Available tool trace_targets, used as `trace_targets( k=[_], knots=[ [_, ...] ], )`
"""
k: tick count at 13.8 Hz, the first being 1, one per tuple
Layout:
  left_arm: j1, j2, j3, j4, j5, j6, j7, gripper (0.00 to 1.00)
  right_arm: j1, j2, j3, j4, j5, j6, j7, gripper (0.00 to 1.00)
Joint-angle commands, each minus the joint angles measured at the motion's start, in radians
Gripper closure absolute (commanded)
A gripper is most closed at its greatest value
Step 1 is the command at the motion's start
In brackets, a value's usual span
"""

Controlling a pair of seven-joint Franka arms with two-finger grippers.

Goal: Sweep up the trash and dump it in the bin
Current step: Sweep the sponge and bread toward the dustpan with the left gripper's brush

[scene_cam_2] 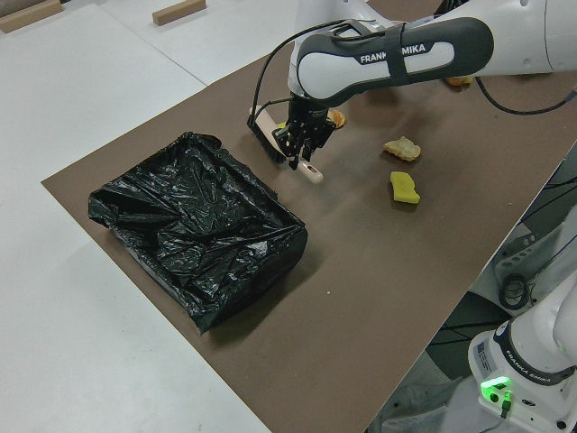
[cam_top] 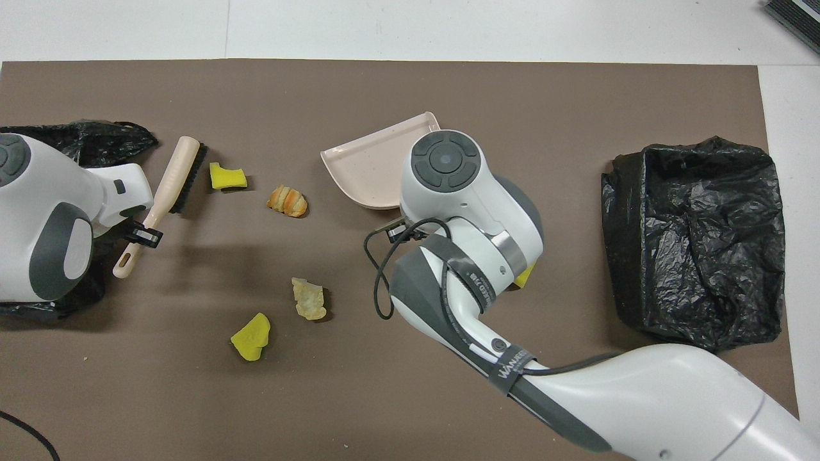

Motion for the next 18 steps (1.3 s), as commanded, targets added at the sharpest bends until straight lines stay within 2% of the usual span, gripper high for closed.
trace_targets(
  k=[1, 3, 6, 7, 11, 15, 18],
  knots=[
    [-0.014, -0.032, 0.008, -0.034, 0.001, 0.022, -0.02, 1.0, -0.039, -0.114, 0.013, -0.167, 0.021, 0.048, -0.278, 1.0],
    [-0.017, -0.035, 0.005, -0.041, 0.001, 0.017, -0.018, 1.0, -0.043, -0.161, 0.01, -0.246, 0.051, 0.079, -0.414, 1.0],
    [-0.055, -0.018, 0.002, -0.061, 0.001, 0.033, -0.012, 1.0, -0.045, -0.276, 0.01, -0.439, 0.09, 0.196, -0.504, 1.0],
    [-0.058, -0.018, 0.002, -0.061, 0.001, 0.027, -0.006, 1.0, -0.045, -0.293, 0.008, -0.466, 0.138, 0.215, -0.519, 1.0],
    [-0.081, -0.022, -0.012, -0.067, 0.001, 0.011, 0.046, 1.0, -0.025, -0.252, 0.011, -0.48, 0.163, 0.289, -0.443, 1.0],
    [-0.08, -0.032, -0.053, -0.084, 0.0, -0.01, 0.192, 1.0, 0.019, -0.254, 0.018, -0.503, 0.157, 0.3, -0.341, 1.0],
    [-0.082, -0.036, -0.102, -0.094, -0.011, -0.006, 0.206, 1.0, 0.023, -0.249, 0.016, -0.506, 0.121, 0.346, -0.334, 1.0]
  ],
)
